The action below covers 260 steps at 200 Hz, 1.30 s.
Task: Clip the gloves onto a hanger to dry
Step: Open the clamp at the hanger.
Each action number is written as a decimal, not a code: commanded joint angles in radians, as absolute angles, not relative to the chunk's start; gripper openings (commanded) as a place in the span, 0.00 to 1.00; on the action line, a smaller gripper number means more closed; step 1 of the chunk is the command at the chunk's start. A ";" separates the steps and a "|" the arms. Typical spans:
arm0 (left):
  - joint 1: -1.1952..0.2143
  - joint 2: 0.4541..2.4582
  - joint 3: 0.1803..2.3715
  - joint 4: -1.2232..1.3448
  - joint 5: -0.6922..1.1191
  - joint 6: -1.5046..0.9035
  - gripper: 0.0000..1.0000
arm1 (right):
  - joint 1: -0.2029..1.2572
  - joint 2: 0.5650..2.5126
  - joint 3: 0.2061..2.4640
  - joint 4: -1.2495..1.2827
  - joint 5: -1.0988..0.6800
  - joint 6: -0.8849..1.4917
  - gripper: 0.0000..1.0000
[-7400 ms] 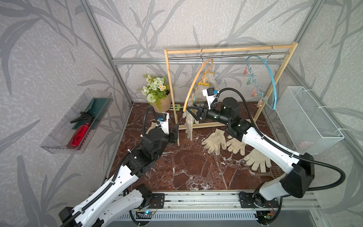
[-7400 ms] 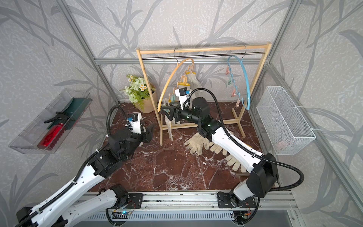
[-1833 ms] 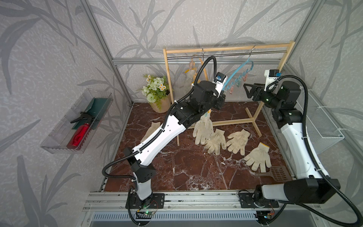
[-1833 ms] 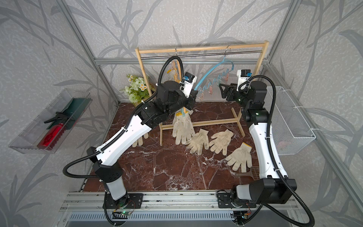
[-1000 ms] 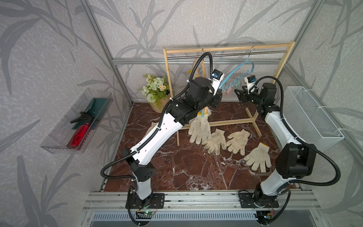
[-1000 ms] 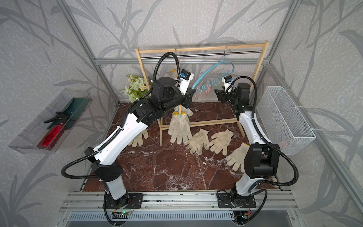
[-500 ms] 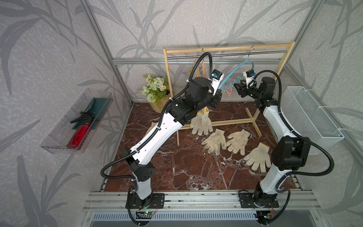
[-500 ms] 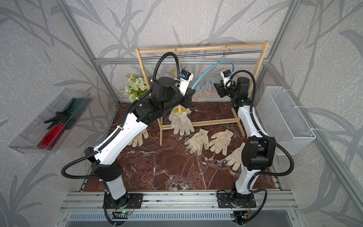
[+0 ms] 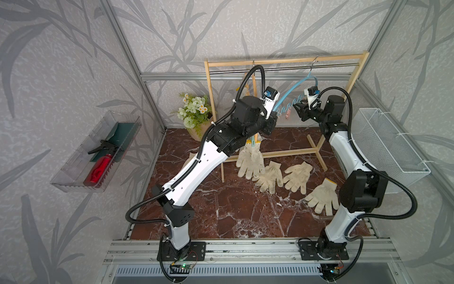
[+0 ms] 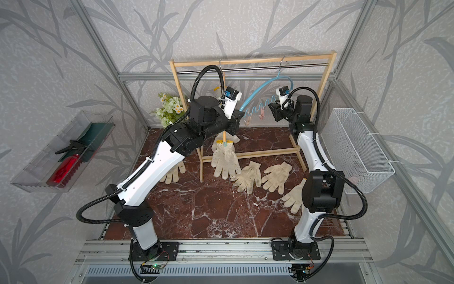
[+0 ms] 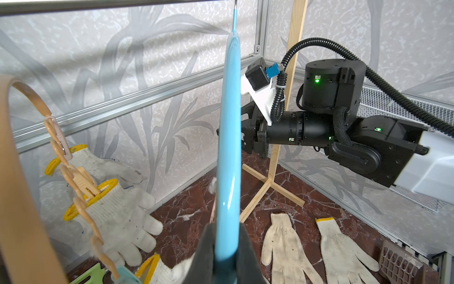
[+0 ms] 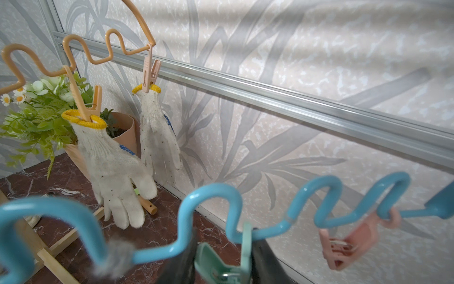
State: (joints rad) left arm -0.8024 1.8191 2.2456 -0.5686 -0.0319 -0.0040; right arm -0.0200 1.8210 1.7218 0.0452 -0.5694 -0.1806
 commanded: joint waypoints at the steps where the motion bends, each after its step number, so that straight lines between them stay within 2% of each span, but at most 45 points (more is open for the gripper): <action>1: -0.792 1.824 2.280 -0.582 -0.044 -0.017 0.00 | -0.021 1.821 1.737 0.036 -0.573 -0.178 0.35; 36: -0.791 1.824 2.280 -0.583 -0.042 -0.019 0.00 | -0.021 1.812 1.720 0.046 -0.565 -0.179 0.28; 50: -0.792 1.824 2.280 -0.584 -0.041 -0.020 0.00 | -0.021 1.808 1.715 0.050 -0.563 -0.178 0.22; 86: -0.791 1.825 2.280 -0.584 -0.041 -0.020 0.00 | -0.020 1.807 1.715 0.054 -0.569 -0.171 0.23; 97: -0.791 1.825 2.281 -0.584 -0.040 -0.019 0.00 | -0.020 1.807 1.714 0.054 -0.568 -0.171 0.29; 112: -0.790 1.824 2.281 -0.585 -0.041 -0.017 0.00 | -0.020 1.809 1.715 0.055 -0.566 -0.169 0.30; 174: -0.781 1.825 2.283 -0.592 -0.020 -0.024 0.00 | -0.014 1.805 1.712 0.050 -0.571 -0.174 0.27; 197: -0.781 1.822 2.283 -0.596 -0.020 -0.029 0.00 | -0.013 1.804 1.707 0.054 -0.575 -0.169 0.21; 204: -0.780 1.819 2.282 -0.598 -0.016 -0.029 0.04 | -0.012 1.803 1.704 0.057 -0.575 -0.167 0.21; 224: -0.781 1.806 2.274 -0.603 0.000 -0.031 0.28 | -0.012 1.800 1.700 0.062 -0.574 -0.162 0.21; 260: -0.785 1.755 2.211 -0.586 0.011 -0.041 0.35 | -0.012 1.798 1.694 0.066 -0.572 -0.153 0.21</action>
State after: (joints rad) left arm -0.7887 1.8156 2.2440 -0.5766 0.0006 -0.0353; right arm -0.0185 1.8187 1.7130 0.0708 -0.5591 -0.1650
